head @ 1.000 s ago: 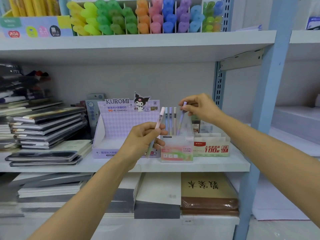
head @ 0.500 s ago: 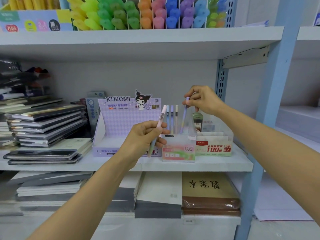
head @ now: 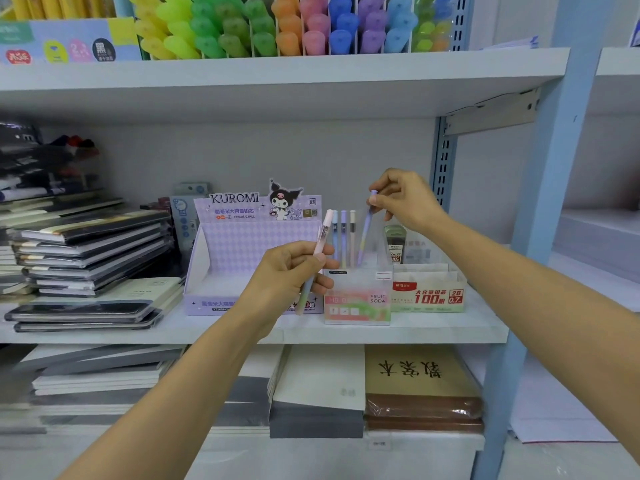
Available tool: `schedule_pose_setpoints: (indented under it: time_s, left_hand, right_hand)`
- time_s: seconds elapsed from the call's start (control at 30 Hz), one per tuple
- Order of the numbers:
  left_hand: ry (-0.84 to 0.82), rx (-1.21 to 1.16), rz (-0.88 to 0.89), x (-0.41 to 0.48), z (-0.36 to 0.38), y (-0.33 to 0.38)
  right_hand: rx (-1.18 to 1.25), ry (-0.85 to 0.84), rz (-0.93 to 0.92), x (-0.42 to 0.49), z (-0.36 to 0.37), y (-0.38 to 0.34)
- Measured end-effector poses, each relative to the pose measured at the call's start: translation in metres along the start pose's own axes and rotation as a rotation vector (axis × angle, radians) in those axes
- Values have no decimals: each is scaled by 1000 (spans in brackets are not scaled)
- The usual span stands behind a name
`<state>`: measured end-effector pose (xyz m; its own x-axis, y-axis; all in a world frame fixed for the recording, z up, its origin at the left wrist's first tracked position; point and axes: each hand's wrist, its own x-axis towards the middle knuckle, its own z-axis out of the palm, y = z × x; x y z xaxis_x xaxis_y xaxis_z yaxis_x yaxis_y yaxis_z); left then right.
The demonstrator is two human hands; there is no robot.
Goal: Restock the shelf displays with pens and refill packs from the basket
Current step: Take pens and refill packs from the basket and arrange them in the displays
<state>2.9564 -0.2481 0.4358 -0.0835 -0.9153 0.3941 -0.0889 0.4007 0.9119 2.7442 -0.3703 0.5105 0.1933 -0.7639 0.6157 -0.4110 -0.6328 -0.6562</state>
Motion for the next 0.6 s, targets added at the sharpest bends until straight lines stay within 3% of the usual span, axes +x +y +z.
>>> schedule_pose_setpoints:
  time_s: [0.6]
  left_hand:
    - [19, 12, -11, 2, 2, 2]
  right_hand:
    - [-15, -230, -40, 2, -7, -1]
